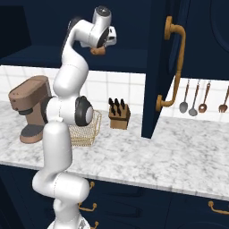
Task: Open the cabinet, pick up the bread from the cabinet and place it in the basket. Then move the basket to the dining counter.
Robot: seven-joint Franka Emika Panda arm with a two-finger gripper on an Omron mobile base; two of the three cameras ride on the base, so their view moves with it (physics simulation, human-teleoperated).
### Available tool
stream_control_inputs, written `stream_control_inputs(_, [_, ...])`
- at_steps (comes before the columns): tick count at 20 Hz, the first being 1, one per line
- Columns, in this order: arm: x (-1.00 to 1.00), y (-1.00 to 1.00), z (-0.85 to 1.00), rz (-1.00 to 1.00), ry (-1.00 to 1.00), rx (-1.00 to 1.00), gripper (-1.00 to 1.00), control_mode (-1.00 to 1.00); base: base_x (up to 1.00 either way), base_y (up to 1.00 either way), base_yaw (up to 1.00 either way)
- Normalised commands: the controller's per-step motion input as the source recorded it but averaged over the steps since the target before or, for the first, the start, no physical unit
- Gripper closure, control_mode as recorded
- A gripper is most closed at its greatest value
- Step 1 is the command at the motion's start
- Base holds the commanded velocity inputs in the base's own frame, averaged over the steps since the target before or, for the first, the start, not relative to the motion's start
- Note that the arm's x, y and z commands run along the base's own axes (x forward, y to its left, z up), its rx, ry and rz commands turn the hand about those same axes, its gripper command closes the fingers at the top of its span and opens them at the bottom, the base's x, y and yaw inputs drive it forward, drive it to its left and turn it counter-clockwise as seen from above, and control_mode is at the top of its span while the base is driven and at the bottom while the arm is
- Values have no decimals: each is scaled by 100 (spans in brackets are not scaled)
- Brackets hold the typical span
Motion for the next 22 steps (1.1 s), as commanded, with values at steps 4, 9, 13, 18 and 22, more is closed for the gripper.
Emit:
stream_control_inputs(4, [0,27,-39,0,0,10,100,-100,0,0,0])
stream_control_inputs(9, [0,28,-49,0,-1,15,100,-100,0,0,0])
stream_control_inputs(13, [14,31,-25,0,-8,21,100,-100,0,0,0])
stream_control_inputs(18, [3,33,0,0,-12,22,100,-100,0,0,0])
stream_control_inputs(22, [0,30,0,0,-11,30,100,-100,0,0,0])
